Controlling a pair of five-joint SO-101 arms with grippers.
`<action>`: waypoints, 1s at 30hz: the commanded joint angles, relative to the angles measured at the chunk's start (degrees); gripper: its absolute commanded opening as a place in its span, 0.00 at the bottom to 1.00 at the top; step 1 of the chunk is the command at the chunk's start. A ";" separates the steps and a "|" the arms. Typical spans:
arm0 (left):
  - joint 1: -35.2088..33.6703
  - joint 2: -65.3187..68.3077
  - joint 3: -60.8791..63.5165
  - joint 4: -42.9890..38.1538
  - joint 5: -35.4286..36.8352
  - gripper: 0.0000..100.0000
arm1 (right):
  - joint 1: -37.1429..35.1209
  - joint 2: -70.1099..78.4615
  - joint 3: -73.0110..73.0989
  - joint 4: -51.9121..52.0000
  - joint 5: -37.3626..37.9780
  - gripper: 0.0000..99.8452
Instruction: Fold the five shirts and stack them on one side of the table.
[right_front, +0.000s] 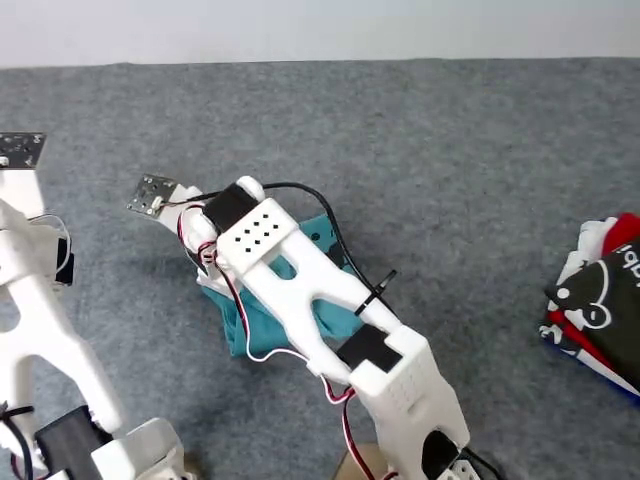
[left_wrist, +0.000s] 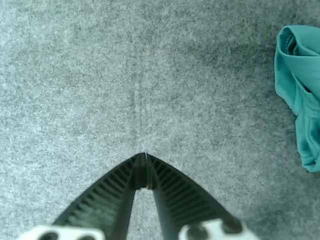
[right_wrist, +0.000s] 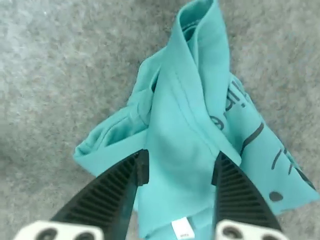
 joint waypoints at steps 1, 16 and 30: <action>0.18 -2.55 -0.31 1.05 -0.53 0.01 | 1.10 -5.93 -2.20 2.95 0.53 0.22; 0.18 -2.55 -0.31 1.14 -0.44 0.01 | 20.88 2.15 -1.93 8.48 4.92 0.01; 0.09 -2.55 -0.31 1.23 -0.26 0.01 | 3.47 4.62 -2.11 10.86 4.48 0.01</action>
